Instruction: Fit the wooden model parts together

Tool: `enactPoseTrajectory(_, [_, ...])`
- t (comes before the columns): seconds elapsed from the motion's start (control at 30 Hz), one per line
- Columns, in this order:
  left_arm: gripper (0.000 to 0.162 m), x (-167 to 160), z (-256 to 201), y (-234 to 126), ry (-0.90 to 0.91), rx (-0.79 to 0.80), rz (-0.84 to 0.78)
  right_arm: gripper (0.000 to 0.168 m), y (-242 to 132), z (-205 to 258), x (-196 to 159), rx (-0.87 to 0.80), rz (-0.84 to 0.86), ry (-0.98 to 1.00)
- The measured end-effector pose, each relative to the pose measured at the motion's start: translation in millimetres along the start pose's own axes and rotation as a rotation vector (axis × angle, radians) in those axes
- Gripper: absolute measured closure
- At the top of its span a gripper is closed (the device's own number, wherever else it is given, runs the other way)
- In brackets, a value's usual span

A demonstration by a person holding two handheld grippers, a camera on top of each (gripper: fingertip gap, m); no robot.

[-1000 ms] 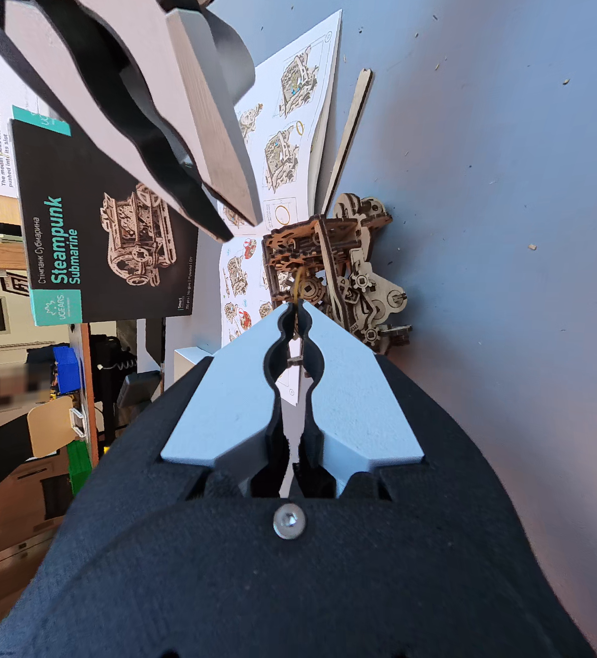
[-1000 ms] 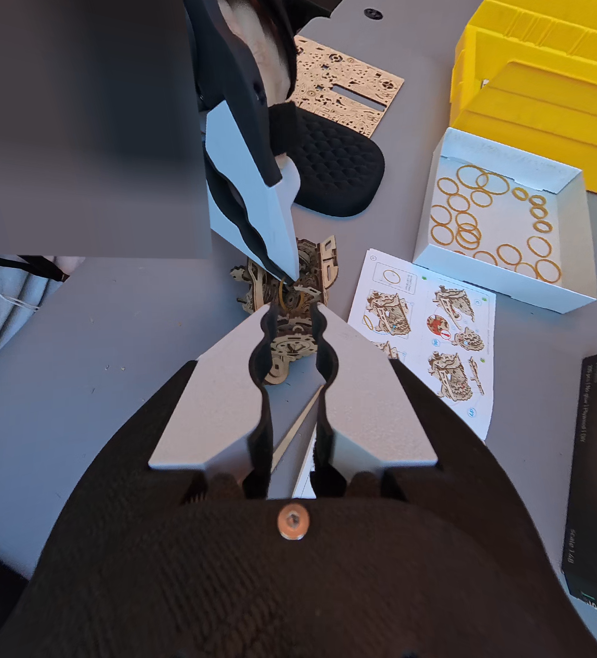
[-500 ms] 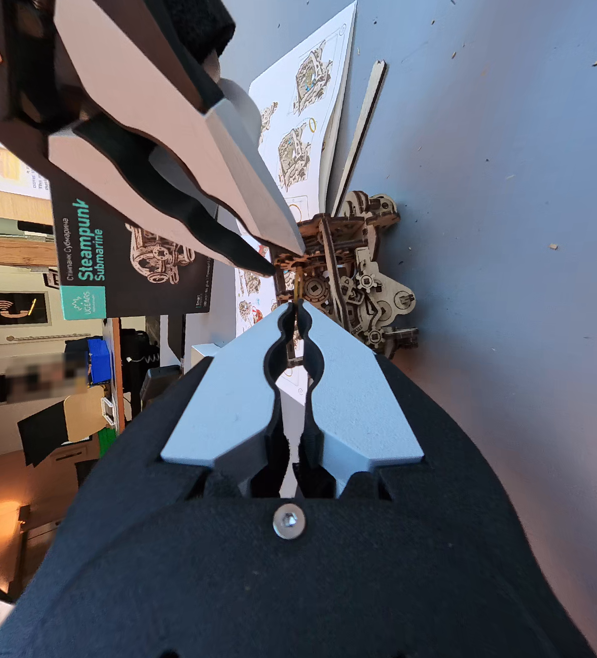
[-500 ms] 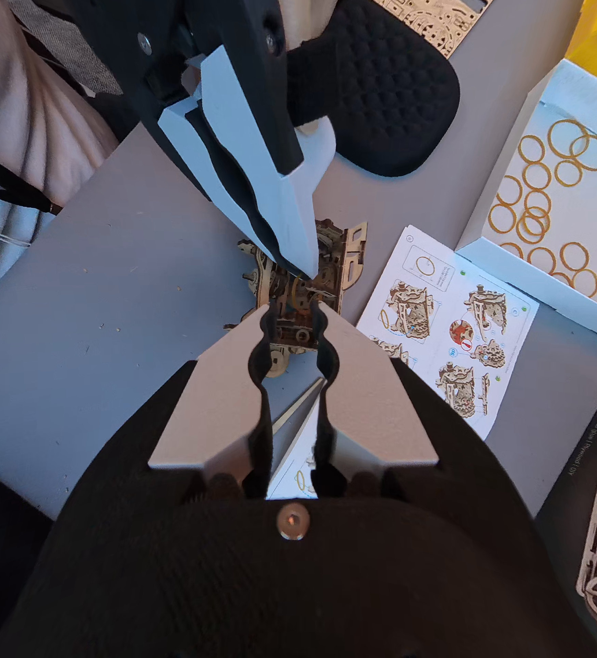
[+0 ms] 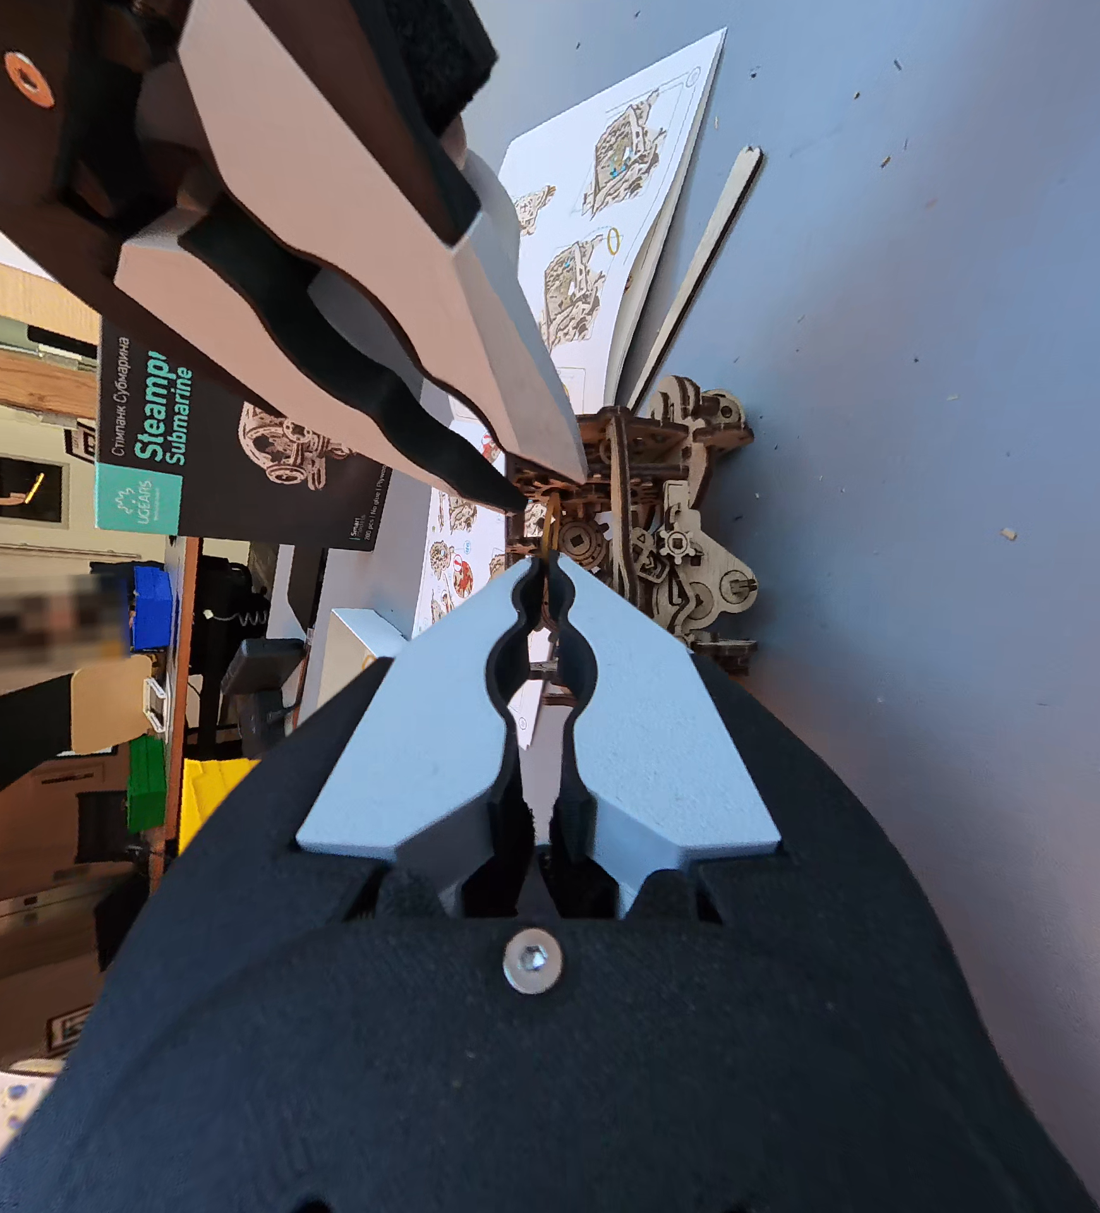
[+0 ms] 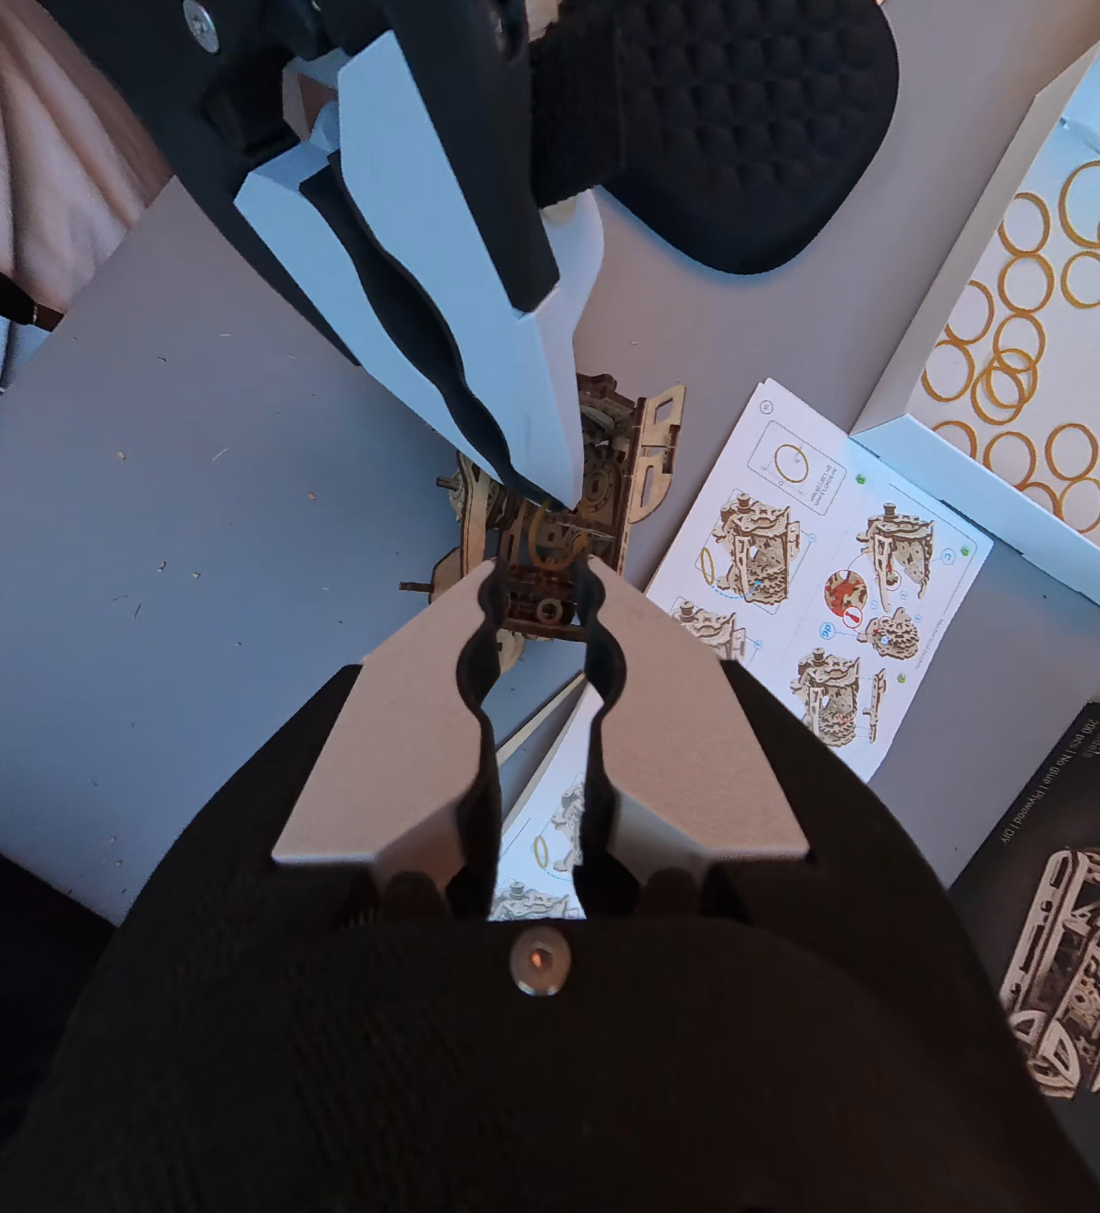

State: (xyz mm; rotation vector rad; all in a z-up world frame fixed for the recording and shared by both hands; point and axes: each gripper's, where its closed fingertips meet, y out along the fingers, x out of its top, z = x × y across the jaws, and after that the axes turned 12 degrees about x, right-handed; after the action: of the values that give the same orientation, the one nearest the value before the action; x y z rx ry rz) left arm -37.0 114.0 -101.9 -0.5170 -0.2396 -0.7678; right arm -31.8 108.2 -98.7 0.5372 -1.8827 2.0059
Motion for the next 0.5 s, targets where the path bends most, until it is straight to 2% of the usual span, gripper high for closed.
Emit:
enactPoseTrajectory(0.2, [0.162,1.0,-0.9,-1.1,-0.062,-0.007,0.024,0.157,-0.9,-0.3,7.9,-0.043,0.019,-0.050])
enactPoseTrajectory(0.5, [0.162,-1.0,-0.4,-1.2,-0.086,-0.024,0.032,0.168,4.1,-2.4,4.1,-0.163,0.167,-0.185])
